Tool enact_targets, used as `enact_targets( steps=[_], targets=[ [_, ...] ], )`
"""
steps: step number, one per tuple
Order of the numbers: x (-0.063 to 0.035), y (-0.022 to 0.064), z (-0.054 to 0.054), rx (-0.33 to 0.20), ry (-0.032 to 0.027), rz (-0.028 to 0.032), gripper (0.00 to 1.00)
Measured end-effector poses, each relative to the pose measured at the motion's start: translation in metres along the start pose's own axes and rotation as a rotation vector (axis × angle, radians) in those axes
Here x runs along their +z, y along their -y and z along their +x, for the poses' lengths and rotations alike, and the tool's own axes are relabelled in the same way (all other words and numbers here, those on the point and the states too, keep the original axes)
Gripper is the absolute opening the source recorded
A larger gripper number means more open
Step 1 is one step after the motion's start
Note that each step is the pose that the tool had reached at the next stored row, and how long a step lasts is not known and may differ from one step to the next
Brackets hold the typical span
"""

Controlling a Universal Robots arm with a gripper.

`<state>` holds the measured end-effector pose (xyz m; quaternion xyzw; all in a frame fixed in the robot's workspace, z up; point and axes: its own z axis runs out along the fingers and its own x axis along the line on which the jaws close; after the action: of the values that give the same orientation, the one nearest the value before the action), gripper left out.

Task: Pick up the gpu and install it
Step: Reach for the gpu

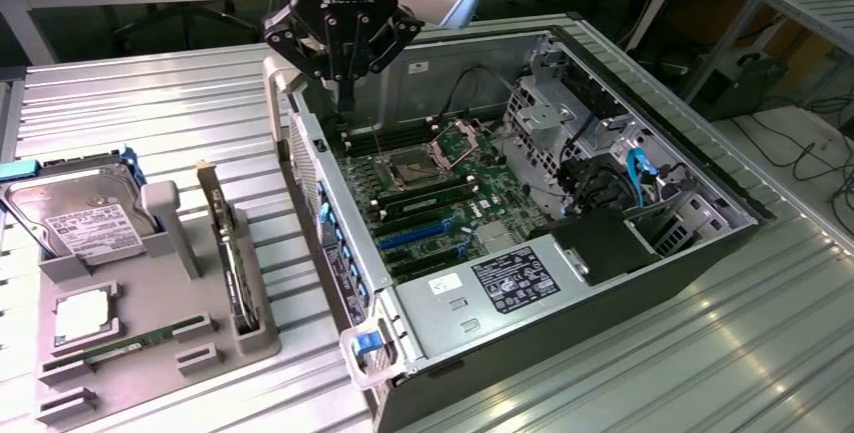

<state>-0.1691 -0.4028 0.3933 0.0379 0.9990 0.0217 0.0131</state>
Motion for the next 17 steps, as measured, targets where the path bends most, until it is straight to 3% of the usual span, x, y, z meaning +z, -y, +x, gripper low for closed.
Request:
enact_targets(
  steps=[7, 17],
  targets=[
    [-0.0002, 0.0021, 0.002, 0.000, -0.0001, 0.0000, 0.11],
    [-0.0007, 0.0128, 0.004, -0.023, -0.0010, -0.0005, 0.11]
  ],
)
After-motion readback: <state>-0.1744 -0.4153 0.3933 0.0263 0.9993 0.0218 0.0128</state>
